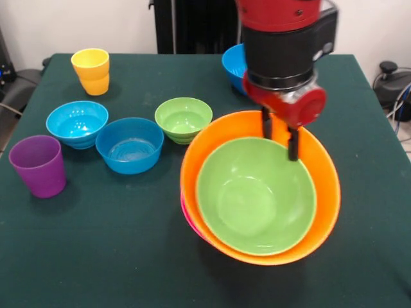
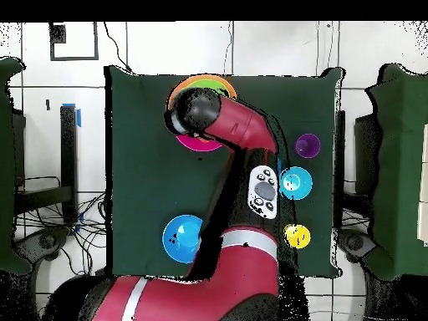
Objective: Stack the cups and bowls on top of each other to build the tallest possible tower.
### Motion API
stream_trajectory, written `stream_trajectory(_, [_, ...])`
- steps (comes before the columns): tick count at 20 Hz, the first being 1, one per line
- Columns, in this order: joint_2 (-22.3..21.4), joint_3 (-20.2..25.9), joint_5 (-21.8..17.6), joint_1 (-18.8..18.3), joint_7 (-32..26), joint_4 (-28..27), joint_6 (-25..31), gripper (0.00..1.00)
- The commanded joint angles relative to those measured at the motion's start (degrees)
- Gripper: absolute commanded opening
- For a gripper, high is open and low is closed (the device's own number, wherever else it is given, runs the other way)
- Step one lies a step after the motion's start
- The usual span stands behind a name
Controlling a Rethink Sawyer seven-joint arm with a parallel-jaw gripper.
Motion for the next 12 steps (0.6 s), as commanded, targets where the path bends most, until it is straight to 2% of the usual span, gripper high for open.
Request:
stream_trajectory(1, [-2.7, 6.5, -0.1, -1.3, 1.0, 9.6, -1.2, 1.0])
stream_trajectory(6, [-2.0, 7.8, -0.9, -2.6, -0.7, 10.5, -3.0, 1.0])
stream_trajectory(12, [1.1, 8.3, -3.7, -6.0, -5.3, 6.0, -0.5, 1.0])
